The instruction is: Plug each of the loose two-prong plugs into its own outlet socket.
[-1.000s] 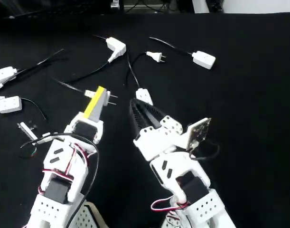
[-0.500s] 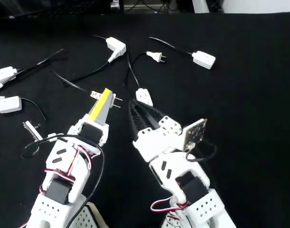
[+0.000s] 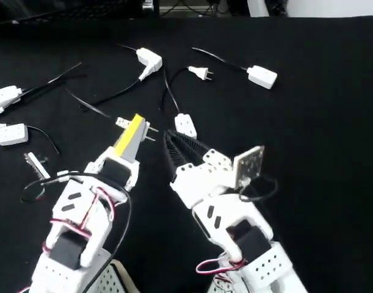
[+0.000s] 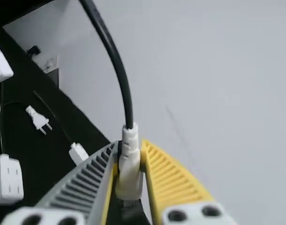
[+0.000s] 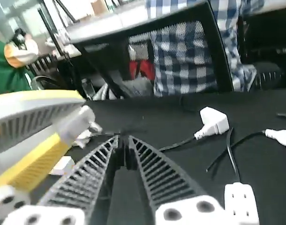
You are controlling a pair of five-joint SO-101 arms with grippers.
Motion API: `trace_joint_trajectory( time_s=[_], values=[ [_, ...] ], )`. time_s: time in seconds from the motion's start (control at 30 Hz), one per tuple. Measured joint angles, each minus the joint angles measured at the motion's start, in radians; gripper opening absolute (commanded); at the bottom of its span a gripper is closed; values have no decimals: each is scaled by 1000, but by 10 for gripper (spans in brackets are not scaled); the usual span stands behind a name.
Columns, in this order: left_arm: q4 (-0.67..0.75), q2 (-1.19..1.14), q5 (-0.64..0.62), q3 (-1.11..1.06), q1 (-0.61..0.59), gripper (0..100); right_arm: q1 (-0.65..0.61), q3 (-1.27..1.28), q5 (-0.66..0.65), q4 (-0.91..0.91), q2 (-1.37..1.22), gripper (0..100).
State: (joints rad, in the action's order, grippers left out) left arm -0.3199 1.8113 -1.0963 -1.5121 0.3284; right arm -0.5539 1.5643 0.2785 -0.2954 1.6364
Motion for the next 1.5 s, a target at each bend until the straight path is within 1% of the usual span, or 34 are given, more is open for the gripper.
trace_joint_trajectory(
  time_s=[0.1,0.17,0.27,0.37,0.5,0.6,0.7,0.77,0.87,0.97,1.13,1.23,1.4,1.5],
  values=[
    [-160,0,0,104,11,30,-12,-126,-44,-80,-117,13],
    [-232,0,0,155,12,30,-25,-206,-57,-130,-198,14],
    [-259,0,-15,180,-15,30,-26,-302,-83,-199,-288,14],
    [-264,0,-57,186,-51,30,-52,-376,-137,-278,-308,14],
    [-264,0,-68,187,-64,30,-95,-411,-186,-364,-249,14],
    [-264,0,-72,187,-64,30,-112,-411,-222,-411,-140,14],
    [-267,0,-74,193,-26,30,-149,-407,-261,-451,-15,14],
    [-293,0,-74,216,-9,30,-167,-402,-269,-460,26,14],
    [-345,5,-74,245,-9,30,-180,-402,-272,-463,9,14],
    [-364,8,-74,250,-20,30,-181,-423,-272,-463,-74,14],
    [-370,8,-120,250,-100,30,-180,-565,-272,-508,-302,14],
    [-370,8,-146,250,-150,30,-158,-671,-275,-549,-446,14],
    [-370,8,-183,250,-215,30,-138,-861,-324,-663,-589,15],
    [-370,8,-183,250,-224,30,-133,-971,-336,-735,-647,54]
  ],
)
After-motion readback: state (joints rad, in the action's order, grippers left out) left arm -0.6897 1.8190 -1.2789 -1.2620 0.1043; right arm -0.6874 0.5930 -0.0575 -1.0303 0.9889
